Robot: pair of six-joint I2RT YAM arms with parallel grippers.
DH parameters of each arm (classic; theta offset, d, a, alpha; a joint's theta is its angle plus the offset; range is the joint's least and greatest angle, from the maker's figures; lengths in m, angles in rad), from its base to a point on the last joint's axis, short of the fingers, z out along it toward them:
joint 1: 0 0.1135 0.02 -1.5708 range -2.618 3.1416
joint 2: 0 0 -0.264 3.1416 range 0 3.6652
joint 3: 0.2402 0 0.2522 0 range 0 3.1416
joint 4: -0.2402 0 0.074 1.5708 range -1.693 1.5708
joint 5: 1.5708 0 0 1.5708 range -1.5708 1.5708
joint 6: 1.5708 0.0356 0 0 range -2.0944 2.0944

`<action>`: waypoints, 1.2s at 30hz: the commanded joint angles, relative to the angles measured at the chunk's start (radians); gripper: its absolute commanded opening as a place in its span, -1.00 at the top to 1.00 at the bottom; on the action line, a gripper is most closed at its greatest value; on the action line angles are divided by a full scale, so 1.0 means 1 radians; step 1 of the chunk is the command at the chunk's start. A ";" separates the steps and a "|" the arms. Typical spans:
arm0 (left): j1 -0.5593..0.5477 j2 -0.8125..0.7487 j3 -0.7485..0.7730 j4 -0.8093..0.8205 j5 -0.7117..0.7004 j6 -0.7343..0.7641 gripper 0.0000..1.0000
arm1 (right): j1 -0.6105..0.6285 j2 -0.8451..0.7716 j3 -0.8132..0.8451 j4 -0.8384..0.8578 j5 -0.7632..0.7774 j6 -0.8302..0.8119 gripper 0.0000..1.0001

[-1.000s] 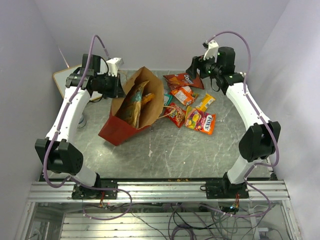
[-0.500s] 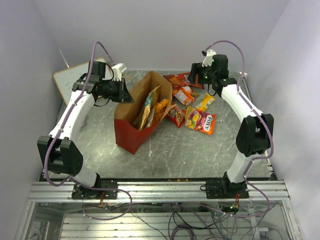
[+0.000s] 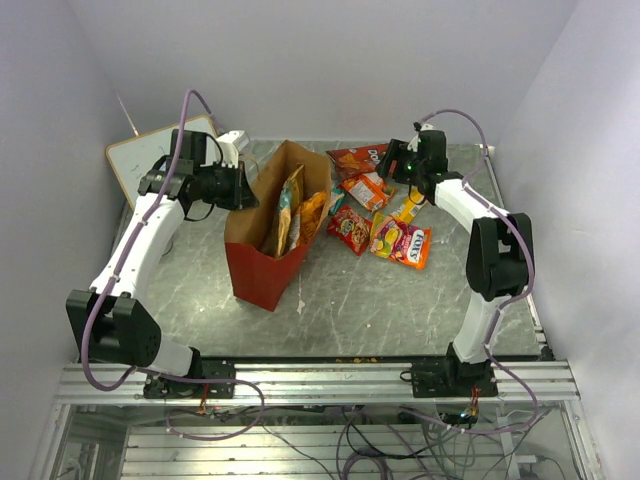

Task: Place the snacks into the paper bag
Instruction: Pick up the snack from the center of the board.

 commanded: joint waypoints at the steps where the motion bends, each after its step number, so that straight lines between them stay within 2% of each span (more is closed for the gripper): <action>1: -0.003 -0.029 -0.008 0.082 -0.009 0.019 0.86 | -0.031 0.053 -0.016 0.110 0.014 0.165 -0.44; 8: -0.003 -0.007 -0.012 0.081 -0.010 0.024 0.86 | -0.073 0.187 0.030 0.174 -0.086 0.309 -0.44; 24: -0.003 0.012 -0.029 0.090 -0.022 0.052 0.86 | -0.115 0.344 0.125 0.293 -0.279 0.470 -0.49; 29: -0.003 0.019 -0.030 0.092 -0.027 0.054 0.86 | -0.119 0.372 0.164 0.281 -0.291 0.484 -0.48; 36: -0.003 0.014 -0.037 0.097 -0.034 0.054 0.86 | -0.121 0.427 0.236 0.256 -0.302 0.502 -0.37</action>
